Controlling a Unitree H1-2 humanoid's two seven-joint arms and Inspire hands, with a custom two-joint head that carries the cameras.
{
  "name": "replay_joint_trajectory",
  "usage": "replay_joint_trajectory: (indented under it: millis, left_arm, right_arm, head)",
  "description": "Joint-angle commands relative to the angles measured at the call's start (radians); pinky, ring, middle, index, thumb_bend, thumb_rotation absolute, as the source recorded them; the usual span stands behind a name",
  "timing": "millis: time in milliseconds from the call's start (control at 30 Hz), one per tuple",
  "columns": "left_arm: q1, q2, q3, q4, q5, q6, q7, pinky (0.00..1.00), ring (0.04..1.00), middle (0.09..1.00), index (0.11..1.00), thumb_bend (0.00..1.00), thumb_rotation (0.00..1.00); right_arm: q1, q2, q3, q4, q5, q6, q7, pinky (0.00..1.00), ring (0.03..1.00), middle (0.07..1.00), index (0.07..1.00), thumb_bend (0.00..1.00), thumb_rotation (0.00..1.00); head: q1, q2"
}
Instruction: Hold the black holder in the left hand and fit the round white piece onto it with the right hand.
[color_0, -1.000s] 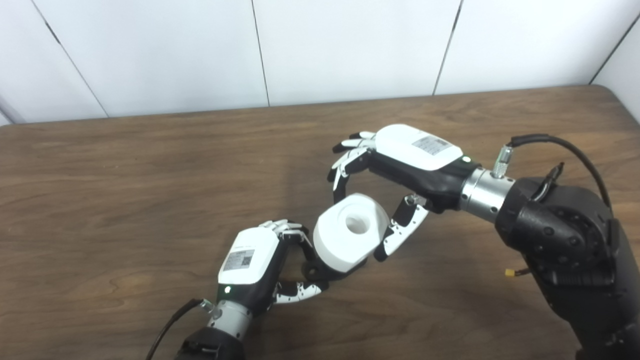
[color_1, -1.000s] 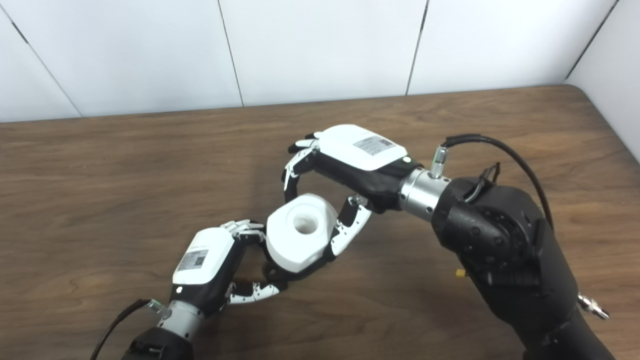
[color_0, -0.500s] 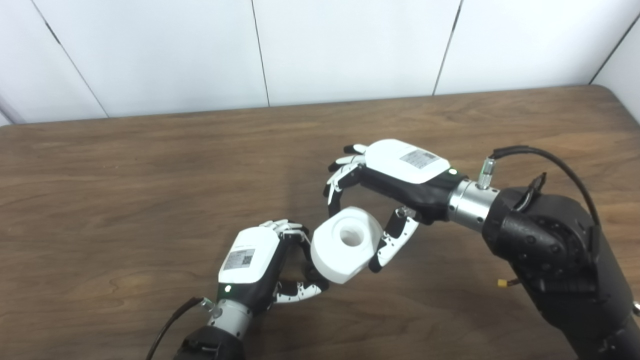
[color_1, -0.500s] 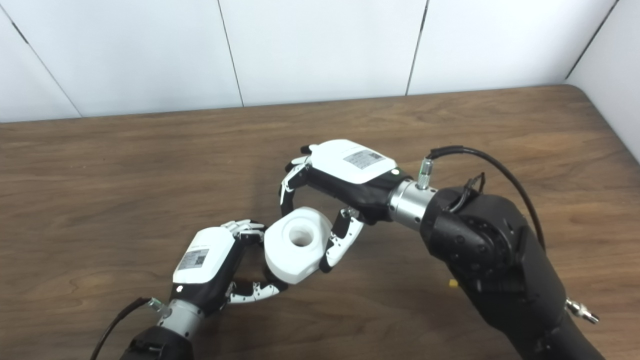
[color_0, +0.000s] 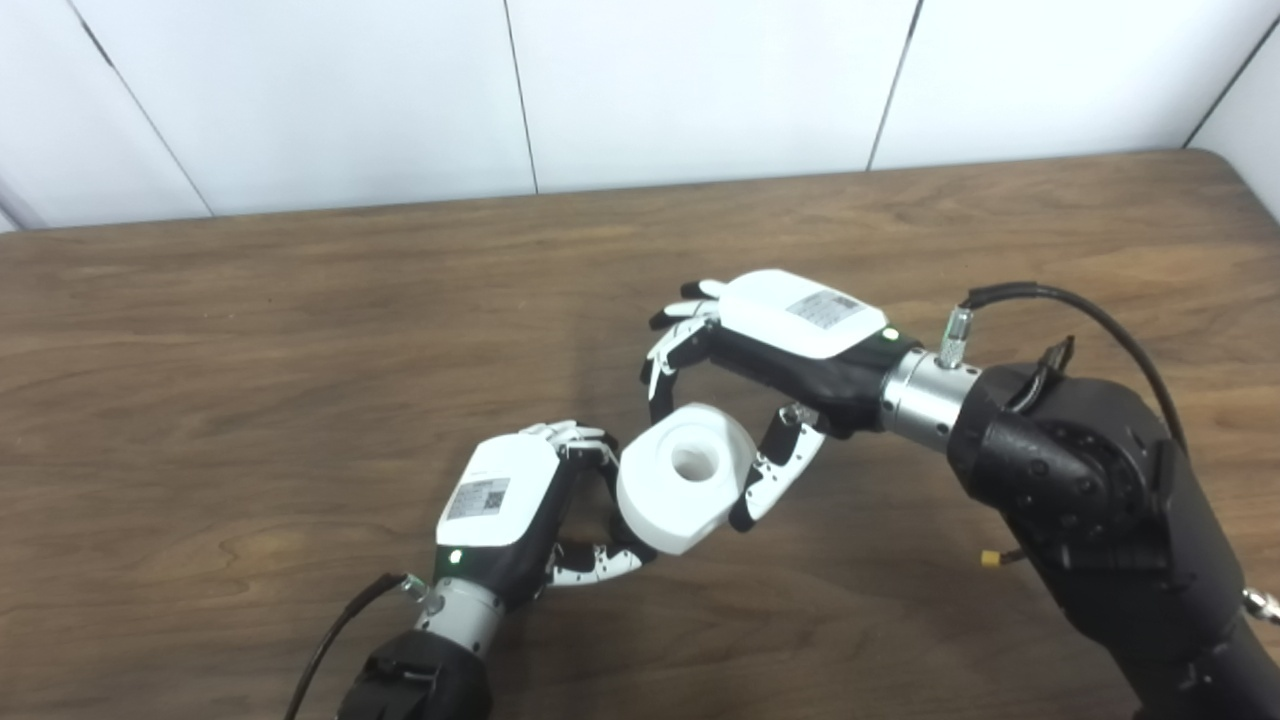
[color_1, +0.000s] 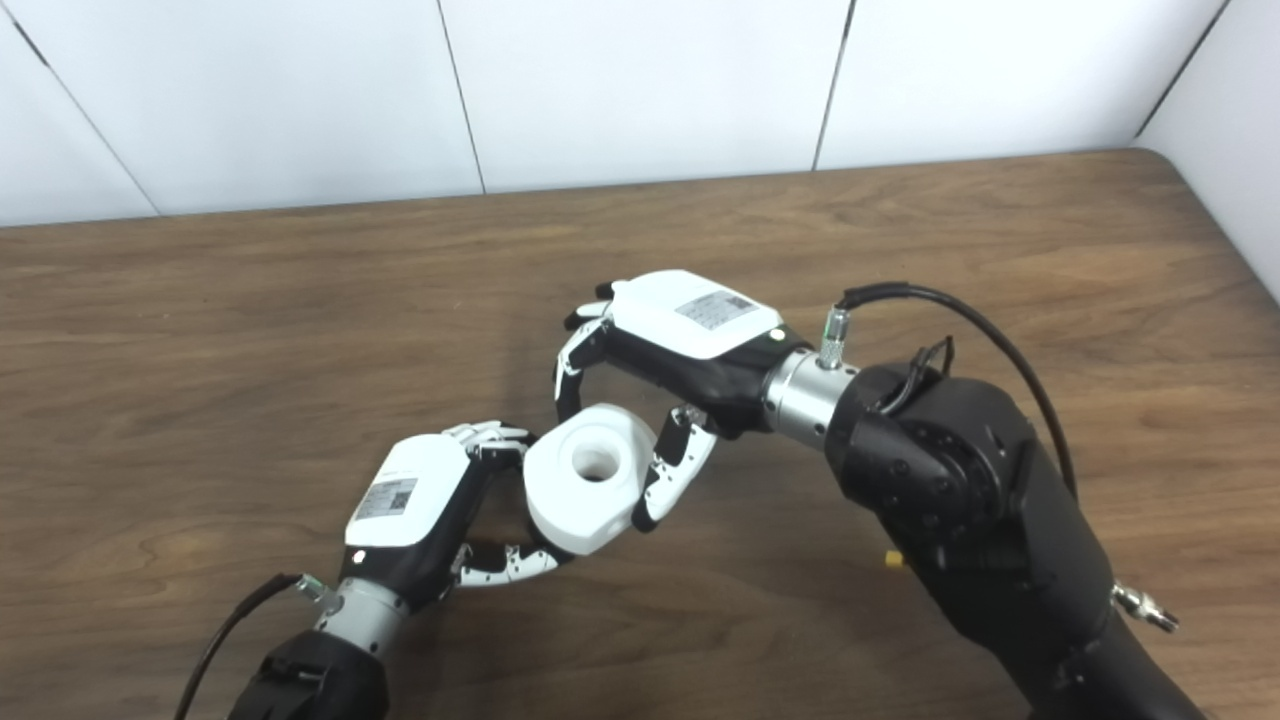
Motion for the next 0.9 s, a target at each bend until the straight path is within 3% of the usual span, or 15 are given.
replay_joint_trajectory:
  millis: [0, 467, 867]
  left_arm:
    - [0.034, 0.014, -0.009, 0.020, -0.010, 0.024, -0.072, 0.84, 0.847, 0.776, 0.487, 0.52, 0.05]
    - [0.033, 0.012, -0.005, 0.005, -0.006, 0.029, -0.090, 0.84, 0.844, 0.777, 0.487, 0.52, 0.05]
    - [0.033, 0.014, -0.002, 0.002, -0.006, 0.029, -0.096, 0.84, 0.845, 0.776, 0.487, 0.52, 0.05]
  right_arm:
    - [-0.029, -0.001, -0.012, -0.020, -0.011, -0.032, -0.032, 0.96, 0.908, 0.760, 0.483, 0.52, 0.13]
    - [-0.038, 0.000, -0.014, -0.015, -0.028, -0.060, -0.030, 0.83, 0.904, 0.755, 0.483, 0.52, 0.13]
    - [-0.040, 0.005, -0.022, 0.003, -0.034, -0.107, -0.041, 0.83, 0.888, 0.743, 0.483, 0.52, 0.13]
  head:
    - [-0.001, 0.001]
    - [-0.011, 0.020]
    - [-0.017, 0.023]
